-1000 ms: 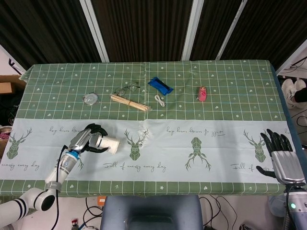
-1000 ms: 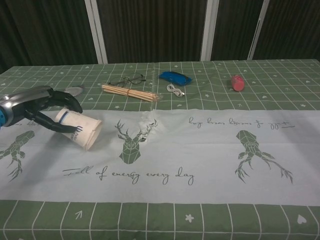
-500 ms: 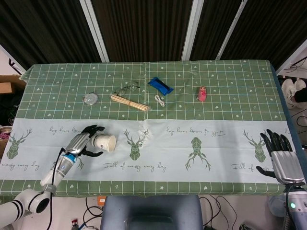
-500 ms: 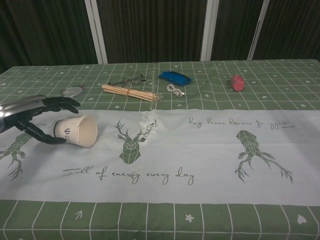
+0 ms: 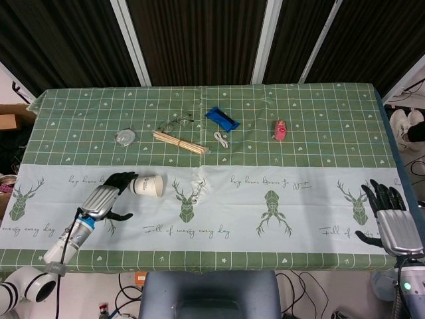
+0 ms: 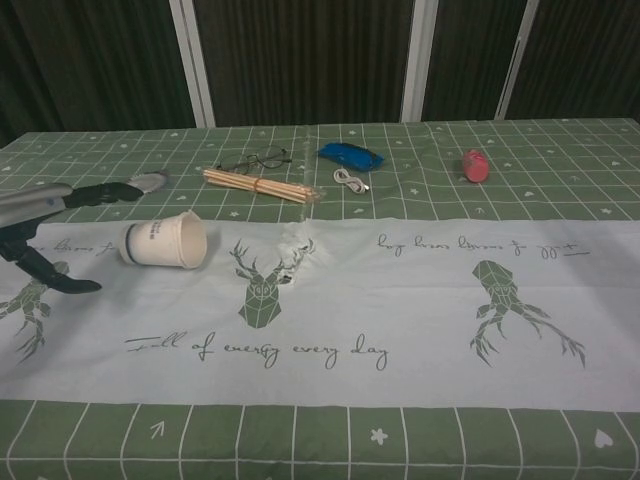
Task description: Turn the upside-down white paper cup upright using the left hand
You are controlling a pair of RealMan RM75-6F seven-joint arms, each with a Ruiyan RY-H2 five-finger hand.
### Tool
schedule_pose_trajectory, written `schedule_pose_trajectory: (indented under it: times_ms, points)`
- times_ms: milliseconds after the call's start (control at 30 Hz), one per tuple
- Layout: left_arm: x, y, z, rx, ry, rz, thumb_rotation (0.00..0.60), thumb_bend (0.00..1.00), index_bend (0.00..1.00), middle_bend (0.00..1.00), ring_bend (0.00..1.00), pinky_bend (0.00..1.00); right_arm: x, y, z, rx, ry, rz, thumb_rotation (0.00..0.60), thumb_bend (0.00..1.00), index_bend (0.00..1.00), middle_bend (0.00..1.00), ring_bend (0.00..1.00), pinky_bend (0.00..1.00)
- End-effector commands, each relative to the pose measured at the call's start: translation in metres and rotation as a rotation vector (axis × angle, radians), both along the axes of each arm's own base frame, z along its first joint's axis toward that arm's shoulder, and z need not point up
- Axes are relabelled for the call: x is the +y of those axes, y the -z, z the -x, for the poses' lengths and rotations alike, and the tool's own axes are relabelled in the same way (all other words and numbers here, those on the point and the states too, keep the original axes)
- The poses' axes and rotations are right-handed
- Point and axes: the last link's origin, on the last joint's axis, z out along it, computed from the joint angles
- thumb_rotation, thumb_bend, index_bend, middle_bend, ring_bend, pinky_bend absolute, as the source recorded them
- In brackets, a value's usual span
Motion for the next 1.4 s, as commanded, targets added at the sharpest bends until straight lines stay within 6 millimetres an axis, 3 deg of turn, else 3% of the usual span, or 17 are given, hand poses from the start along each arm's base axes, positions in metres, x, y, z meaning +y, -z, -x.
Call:
schedule_pose_trajectory:
  times_ms: [33,200,533,1000,1400]
  points:
    - [-0.009,-0.008,-0.01,0.105,0.084,-0.037,0.599,0.16,0.01,0.0,0.0,0.0,0.0,0.001,0.0,0.0,0.0,-0.003,0.6,0.0,0.0,0.0,0.0,0.0]
    - [-0.009,-0.004,-0.025,0.175,0.118,-0.058,0.6,0.16,0.01,0.0,0.0,0.0,0.0,0.001,0.001,-0.005,0.0,-0.011,0.6,0.01,0.0,0.0,0.0,0.0]
    - [0.011,0.031,-0.075,0.391,0.124,-0.135,0.6,0.16,0.01,0.0,0.0,0.0,-0.001,-0.001,0.002,-0.021,-0.003,-0.017,0.6,0.0,0.0,0.0,0.0,0.0]
    - [0.032,0.056,-0.105,0.457,0.018,-0.113,0.6,0.16,0.01,0.0,0.0,0.0,-0.002,-0.003,0.009,-0.031,0.008,-0.021,0.6,0.0,0.0,0.0,0.0,0.0]
    - [0.041,0.06,-0.107,0.454,-0.046,-0.089,0.6,0.16,0.01,0.0,0.0,0.01,-0.003,-0.004,0.012,-0.047,0.019,-0.017,0.6,0.01,0.0,0.0,0.0,0.0]
